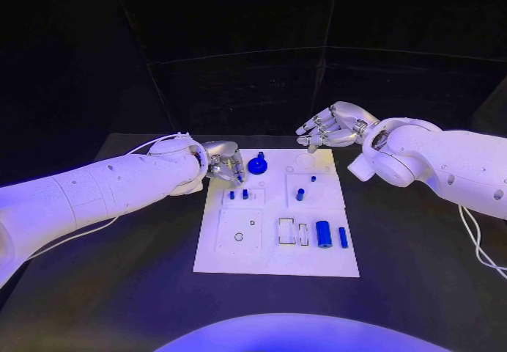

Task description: Assemble the parts on the task board

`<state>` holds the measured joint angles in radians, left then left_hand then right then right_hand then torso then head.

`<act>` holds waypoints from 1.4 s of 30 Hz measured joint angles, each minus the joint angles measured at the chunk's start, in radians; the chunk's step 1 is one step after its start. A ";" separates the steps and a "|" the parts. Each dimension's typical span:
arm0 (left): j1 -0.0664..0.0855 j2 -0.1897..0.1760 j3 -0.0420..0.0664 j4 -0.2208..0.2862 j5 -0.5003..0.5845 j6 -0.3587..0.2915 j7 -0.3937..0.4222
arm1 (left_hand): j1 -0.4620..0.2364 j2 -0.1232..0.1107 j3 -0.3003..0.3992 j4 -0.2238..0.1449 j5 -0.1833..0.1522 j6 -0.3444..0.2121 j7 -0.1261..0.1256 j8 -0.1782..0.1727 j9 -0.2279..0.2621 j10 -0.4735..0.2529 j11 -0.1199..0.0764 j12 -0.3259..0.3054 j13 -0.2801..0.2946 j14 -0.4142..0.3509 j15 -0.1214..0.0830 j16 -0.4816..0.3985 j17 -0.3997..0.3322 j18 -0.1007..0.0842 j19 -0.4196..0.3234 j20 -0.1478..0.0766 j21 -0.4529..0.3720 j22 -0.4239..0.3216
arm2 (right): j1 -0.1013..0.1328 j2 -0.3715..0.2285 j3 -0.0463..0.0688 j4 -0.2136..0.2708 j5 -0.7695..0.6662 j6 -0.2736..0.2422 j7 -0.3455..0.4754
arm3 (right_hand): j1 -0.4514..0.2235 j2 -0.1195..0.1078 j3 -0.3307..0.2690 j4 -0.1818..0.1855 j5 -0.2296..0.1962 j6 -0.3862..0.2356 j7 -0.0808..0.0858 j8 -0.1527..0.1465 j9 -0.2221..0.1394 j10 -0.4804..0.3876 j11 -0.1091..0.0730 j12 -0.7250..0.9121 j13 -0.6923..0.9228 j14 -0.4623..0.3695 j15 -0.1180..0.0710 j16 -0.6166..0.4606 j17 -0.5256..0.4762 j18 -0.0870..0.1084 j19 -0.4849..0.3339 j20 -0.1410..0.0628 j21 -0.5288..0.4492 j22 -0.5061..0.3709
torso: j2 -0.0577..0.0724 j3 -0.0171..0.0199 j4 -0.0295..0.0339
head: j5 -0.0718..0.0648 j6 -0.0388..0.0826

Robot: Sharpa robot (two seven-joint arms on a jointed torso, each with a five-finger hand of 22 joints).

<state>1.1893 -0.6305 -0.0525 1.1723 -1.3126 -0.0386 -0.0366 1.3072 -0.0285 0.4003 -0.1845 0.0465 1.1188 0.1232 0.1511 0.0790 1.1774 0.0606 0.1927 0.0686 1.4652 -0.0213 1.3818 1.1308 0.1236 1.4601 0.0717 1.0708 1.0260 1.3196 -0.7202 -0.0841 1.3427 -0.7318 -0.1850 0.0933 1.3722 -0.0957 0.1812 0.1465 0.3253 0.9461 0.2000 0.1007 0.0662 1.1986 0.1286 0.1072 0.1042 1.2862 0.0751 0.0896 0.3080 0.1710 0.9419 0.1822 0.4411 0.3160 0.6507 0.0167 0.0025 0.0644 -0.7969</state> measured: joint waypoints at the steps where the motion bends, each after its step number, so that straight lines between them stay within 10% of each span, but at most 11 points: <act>1: -0.001 0.001 0.000 0.000 0.000 -0.001 0.000 | 0.000 0.000 0.000 0.000 0.000 0.000 0.000 0.000 0.000 0.000 0.000 0.000 0.000 0.000 0.000 0.000 0.000 0.000 0.000 0.000 0.000 0.000 | 0.000 0.000 0.000 0.000 0.000 0.000 0.000 | 0.000 0.000 0.000 0.000 0.000 0.000 0.000 0.000 0.000 0.000 0.000 0.000 0.000 0.000 0.000 0.000 0.000 0.000 0.000 0.000 0.000 0.000 | 0.000 0.0000 0.0000 | 0.000 0.000; 42: -0.003 0.031 0.001 -0.032 -0.004 0.033 -0.020 | -0.018 -0.018 -0.003 0.003 0.000 -0.030 0.014 -0.036 -0.009 -0.022 0.014 -0.038 -0.002 0.000 0.000 0.000 -0.016 0.000 -0.003 0.003 0.000 0.000 | 0.000 0.002 0.000 -0.001 0.000 0.000 0.000 | 0.000 0.000 0.000 0.000 0.000 0.000 0.000 0.000 0.001 0.000 0.000 0.004 -0.001 0.000 0.000 0.000 0.000 0.000 0.000 0.000 0.000 -0.001 | 0.000 0.0004 0.0005 | -0.004 -0.004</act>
<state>1.1866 -0.5995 -0.0515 1.1406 -1.3165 -0.0056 -0.0570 1.2889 -0.0470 0.3976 -0.1819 0.0465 1.0888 0.1375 0.1153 0.0702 1.1556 0.0750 0.1544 0.0662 1.4652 -0.0213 1.3818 1.1153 0.1240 1.4567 0.0752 1.0707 1.0261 1.3194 -0.7178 -0.0841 1.3417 -0.7319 -0.1848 0.0934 1.3722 -0.0957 0.1812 0.1465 0.3253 0.9460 0.2001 0.1007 0.0669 1.1986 0.1286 0.1109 0.1034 1.2862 0.0751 0.0896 0.3080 0.1709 0.9419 0.1821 0.4411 0.3155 0.6506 0.0171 0.0030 0.0601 -0.8012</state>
